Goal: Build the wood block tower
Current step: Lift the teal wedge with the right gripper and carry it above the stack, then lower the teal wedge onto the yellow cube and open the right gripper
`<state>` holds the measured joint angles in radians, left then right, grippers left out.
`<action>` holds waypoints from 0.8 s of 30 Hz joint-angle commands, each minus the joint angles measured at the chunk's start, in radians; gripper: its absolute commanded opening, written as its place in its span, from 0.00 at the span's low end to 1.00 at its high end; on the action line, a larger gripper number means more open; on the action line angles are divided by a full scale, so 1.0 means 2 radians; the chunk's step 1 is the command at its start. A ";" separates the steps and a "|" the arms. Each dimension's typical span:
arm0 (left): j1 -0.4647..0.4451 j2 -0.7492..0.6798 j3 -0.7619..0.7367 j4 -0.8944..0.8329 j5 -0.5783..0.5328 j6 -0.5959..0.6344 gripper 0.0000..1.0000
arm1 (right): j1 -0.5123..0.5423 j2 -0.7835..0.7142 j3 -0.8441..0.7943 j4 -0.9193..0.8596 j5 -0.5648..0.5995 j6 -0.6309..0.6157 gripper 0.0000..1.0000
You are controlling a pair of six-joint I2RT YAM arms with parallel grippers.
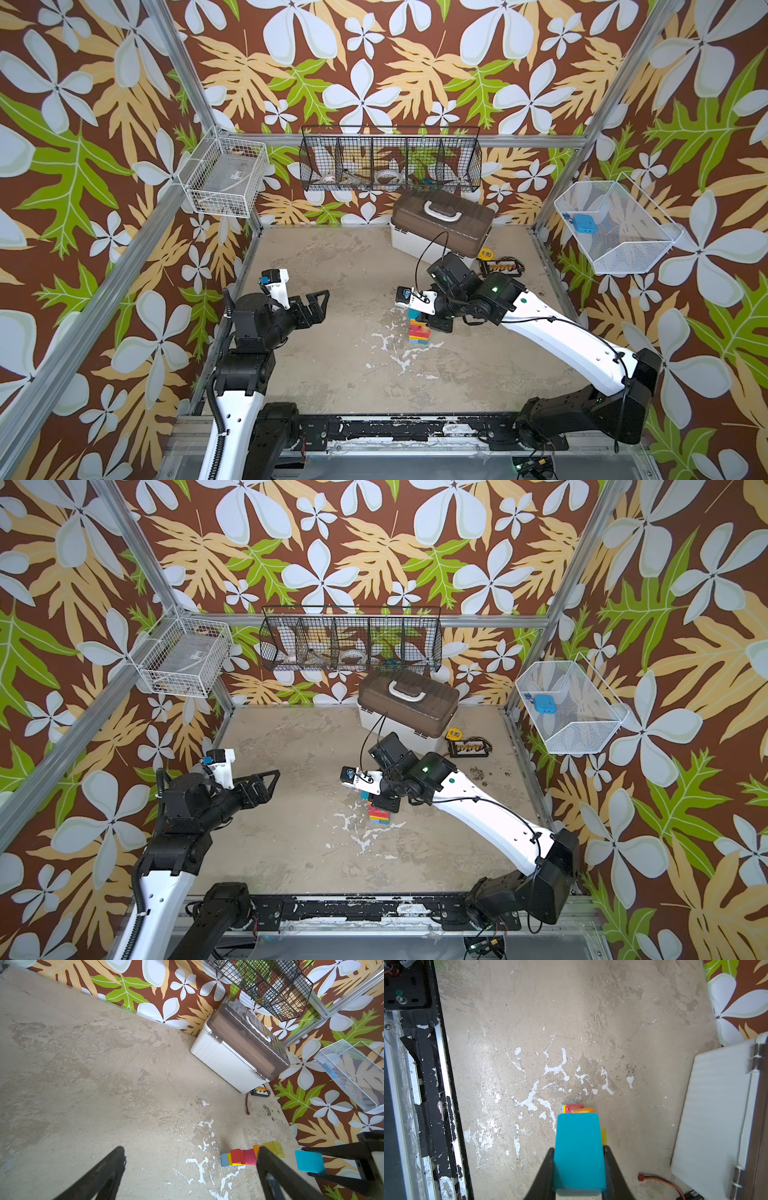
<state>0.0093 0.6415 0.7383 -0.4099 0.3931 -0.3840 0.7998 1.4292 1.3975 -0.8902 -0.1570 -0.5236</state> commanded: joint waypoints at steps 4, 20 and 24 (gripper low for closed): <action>-0.001 -0.002 -0.001 0.009 0.000 0.005 1.00 | -0.016 -0.006 -0.019 0.011 -0.006 0.001 0.05; 0.000 -0.008 -0.002 0.009 -0.001 0.005 1.00 | -0.041 0.019 -0.010 0.005 -0.052 -0.027 0.04; -0.001 -0.008 -0.003 0.009 0.001 0.005 1.00 | -0.053 0.029 -0.006 0.006 -0.057 -0.029 0.04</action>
<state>0.0082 0.6258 0.7338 -0.4095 0.3927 -0.3843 0.7033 1.4799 1.3781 -0.8677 -0.2493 -0.5720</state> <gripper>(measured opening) 0.996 0.256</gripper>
